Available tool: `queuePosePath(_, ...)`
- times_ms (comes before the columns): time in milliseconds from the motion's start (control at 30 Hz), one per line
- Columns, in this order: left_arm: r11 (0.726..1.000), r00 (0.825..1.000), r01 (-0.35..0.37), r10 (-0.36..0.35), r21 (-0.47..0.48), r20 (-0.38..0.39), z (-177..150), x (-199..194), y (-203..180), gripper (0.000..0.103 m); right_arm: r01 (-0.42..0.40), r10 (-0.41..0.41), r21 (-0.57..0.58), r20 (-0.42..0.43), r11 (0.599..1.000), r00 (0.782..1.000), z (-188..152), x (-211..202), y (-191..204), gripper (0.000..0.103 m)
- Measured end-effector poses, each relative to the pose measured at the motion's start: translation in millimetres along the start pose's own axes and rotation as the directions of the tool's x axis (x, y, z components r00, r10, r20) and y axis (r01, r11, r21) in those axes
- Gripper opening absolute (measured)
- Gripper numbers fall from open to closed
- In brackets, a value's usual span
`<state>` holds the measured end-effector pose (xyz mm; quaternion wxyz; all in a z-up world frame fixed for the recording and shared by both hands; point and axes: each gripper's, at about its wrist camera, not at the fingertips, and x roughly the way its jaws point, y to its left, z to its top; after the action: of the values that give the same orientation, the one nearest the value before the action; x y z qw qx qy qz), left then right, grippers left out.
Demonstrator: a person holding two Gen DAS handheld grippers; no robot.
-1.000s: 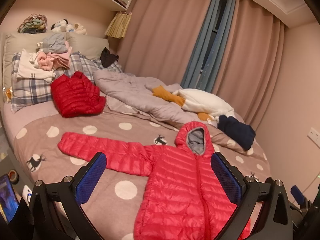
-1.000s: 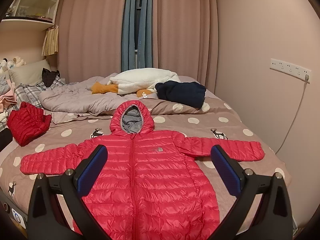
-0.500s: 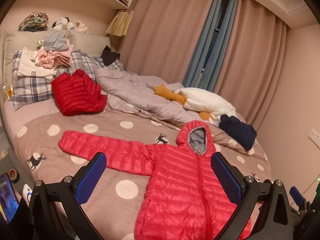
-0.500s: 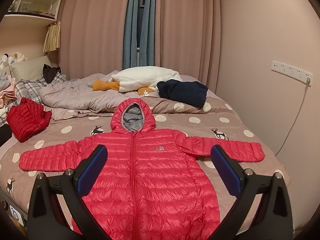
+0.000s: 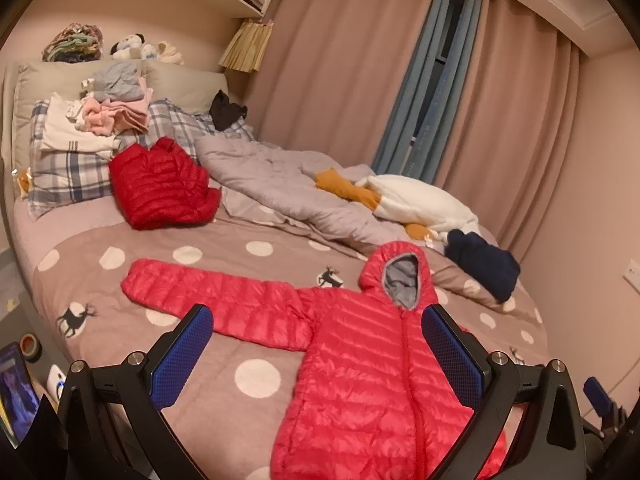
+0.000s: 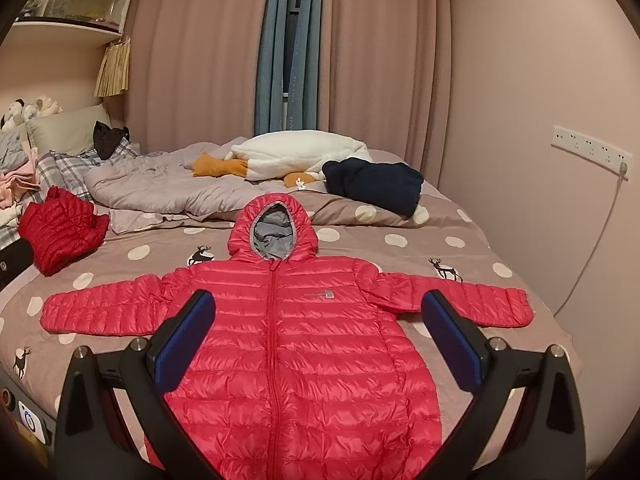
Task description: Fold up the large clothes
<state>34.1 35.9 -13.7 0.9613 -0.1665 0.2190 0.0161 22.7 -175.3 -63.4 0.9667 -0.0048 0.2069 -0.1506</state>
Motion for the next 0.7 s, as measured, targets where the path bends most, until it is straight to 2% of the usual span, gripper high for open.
queuePosePath(300,1.0,1.0,0.011,-0.012,0.013,0.019,1,-2,1,0.103,0.022,-0.022,0.008,-0.004,1.0,1.0,1,3,1,0.103)
queuePosePath(700,0.999,1.0,-0.005,0.006,-0.053,0.022,8,10,18,0.103,-0.005,0.005,-0.023,-0.008,1.0,1.0,1,11,16,0.103)
